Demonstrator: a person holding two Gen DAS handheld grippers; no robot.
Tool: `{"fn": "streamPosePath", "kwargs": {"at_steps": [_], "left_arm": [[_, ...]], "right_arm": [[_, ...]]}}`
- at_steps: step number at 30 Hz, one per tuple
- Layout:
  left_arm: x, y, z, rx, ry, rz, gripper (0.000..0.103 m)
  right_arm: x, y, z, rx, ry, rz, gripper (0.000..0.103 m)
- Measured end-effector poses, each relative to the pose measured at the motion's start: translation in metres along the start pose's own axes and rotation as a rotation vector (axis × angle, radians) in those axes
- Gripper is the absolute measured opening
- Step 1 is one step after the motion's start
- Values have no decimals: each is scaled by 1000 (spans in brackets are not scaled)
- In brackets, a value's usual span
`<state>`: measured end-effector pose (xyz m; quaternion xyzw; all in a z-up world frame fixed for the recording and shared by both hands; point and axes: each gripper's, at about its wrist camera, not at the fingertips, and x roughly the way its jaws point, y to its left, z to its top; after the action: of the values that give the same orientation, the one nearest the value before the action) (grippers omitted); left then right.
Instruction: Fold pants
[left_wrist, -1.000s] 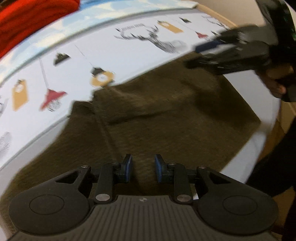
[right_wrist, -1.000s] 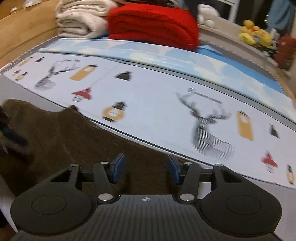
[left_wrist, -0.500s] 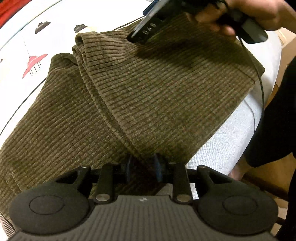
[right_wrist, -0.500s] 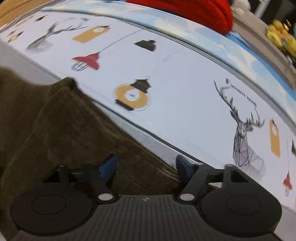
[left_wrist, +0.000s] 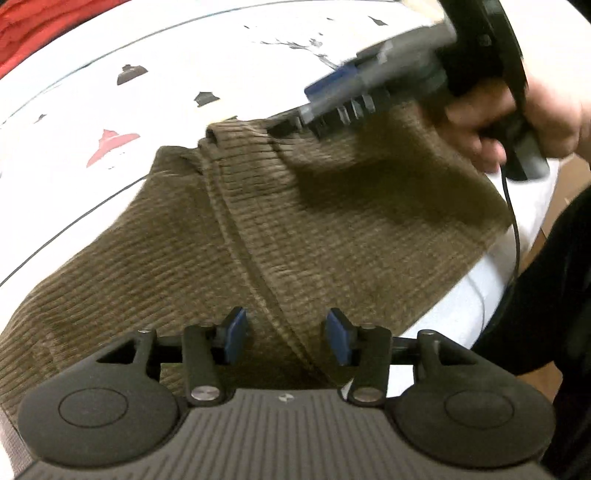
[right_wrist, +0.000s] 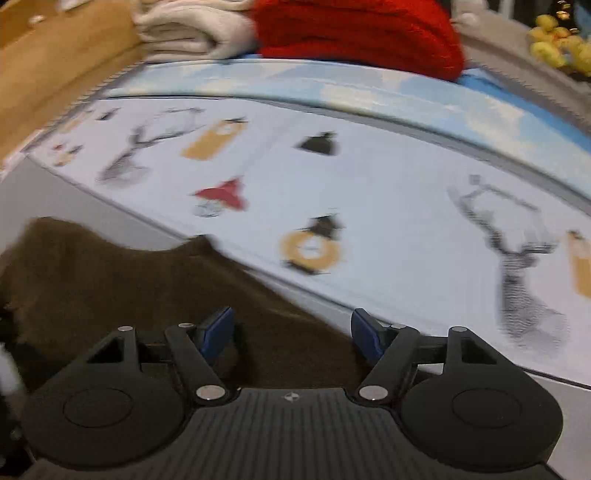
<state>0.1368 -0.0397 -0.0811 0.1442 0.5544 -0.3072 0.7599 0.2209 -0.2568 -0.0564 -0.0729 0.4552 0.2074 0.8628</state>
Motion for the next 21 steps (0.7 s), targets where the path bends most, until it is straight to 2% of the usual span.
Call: {"fn": "streamPosePath", "kwargs": {"at_steps": [2, 6, 14, 18, 21], "left_arm": [[-1, 3, -2, -15, 2, 19, 54], [-8, 13, -8, -36, 8, 43, 54], [-23, 39, -19, -94, -7, 88, 54], [-31, 51, -26, -106, -18, 138, 72], [-35, 59, -29, -121, -34, 165, 76]], "right_arm": [[13, 13, -4, -62, 42, -10, 72], [44, 35, -8, -194, 116, -106, 74], [63, 43, 5, -185, 137, -169, 88], [55, 41, 5, -182, 127, -164, 86], [37, 43, 4, -189, 87, -158, 80]]}}
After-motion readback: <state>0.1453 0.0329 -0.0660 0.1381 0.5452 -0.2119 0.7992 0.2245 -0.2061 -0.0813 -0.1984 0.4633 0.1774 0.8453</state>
